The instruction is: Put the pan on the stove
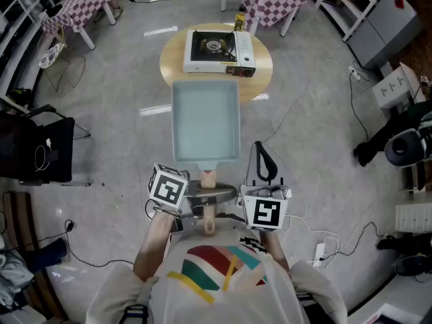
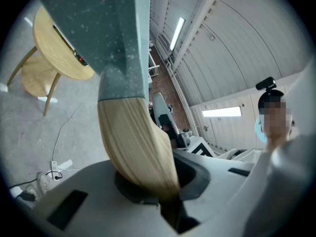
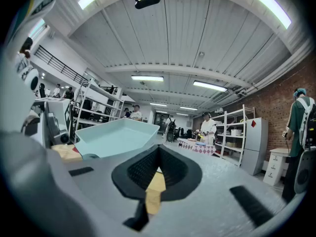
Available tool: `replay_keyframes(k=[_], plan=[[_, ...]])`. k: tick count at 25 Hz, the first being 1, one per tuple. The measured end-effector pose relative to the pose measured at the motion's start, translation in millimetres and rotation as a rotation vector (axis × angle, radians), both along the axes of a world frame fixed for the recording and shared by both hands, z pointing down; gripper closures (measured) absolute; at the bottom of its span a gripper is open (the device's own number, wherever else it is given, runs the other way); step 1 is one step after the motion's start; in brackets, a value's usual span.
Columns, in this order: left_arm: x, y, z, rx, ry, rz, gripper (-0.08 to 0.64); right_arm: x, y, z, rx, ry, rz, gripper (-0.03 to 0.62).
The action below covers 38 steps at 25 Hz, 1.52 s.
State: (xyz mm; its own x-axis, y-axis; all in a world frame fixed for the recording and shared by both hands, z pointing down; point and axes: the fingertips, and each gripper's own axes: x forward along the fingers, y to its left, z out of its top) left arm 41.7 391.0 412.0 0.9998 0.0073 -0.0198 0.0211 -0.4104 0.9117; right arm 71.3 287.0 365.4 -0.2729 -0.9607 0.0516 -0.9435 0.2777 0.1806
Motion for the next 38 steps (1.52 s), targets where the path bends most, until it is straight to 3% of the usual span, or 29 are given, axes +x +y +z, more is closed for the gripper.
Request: replay_keyframes(k=[11, 18, 28, 33, 38], plan=[[2, -8, 0, 0.013, 0.002, -0.004, 0.534, 5, -9, 10, -0.011, -0.002, -0.005, 0.594], [3, -14, 1, 0.028, -0.022, -0.032, 0.531, 16, -10, 9, 0.031, -0.063, -0.018, 0.594], [35, -49, 5, 0.097, -0.064, -0.074, 0.526, 68, -40, 19, 0.030, -0.053, -0.023, 0.594], [45, -53, -4, 0.086, -0.023, -0.082, 0.522, 82, -40, 11, 0.063, -0.062, -0.024, 0.594], [51, -63, -3, 0.124, -0.060, -0.073, 0.522, 92, -42, 9, 0.077, -0.056, -0.027, 0.594]])
